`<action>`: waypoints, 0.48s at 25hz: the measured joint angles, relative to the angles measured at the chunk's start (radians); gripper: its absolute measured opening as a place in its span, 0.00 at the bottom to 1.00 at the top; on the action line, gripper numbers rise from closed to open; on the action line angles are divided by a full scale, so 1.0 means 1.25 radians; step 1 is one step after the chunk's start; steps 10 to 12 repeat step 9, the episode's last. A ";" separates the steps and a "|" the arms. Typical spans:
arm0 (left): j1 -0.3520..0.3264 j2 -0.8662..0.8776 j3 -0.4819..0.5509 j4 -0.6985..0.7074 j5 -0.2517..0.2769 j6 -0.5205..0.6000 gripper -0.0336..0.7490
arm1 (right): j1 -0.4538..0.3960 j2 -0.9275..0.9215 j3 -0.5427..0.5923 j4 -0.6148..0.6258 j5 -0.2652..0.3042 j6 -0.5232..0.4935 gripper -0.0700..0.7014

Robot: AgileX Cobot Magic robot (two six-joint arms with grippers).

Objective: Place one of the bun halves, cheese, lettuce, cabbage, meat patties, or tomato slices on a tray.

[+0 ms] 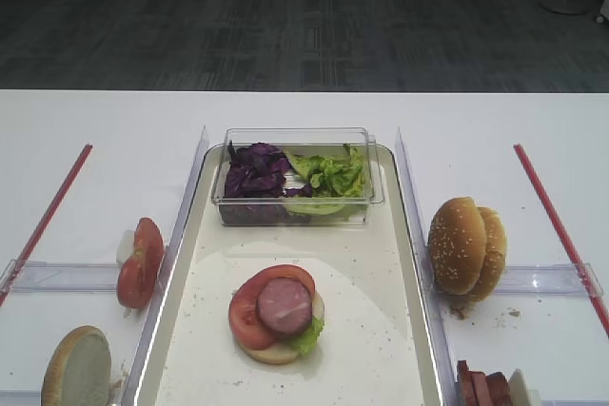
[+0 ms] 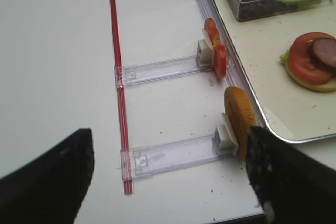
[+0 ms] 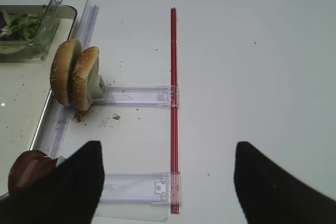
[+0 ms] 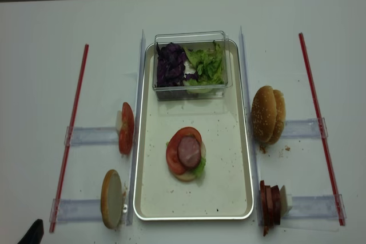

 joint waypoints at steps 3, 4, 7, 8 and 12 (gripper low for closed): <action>0.000 0.000 0.000 0.000 0.000 0.000 0.74 | 0.000 0.000 0.000 0.000 0.000 0.005 0.79; 0.000 0.000 0.000 0.000 0.000 0.000 0.74 | 0.000 0.000 0.000 0.000 0.000 0.005 0.79; 0.000 0.000 0.000 0.000 0.000 0.000 0.74 | 0.000 0.000 0.000 0.000 0.000 0.005 0.79; 0.000 0.000 0.000 0.000 0.000 0.000 0.74 | 0.000 0.000 0.000 0.000 0.000 0.005 0.79; 0.000 0.000 0.000 0.000 0.000 0.000 0.74 | 0.000 0.000 0.000 0.000 0.000 0.005 0.79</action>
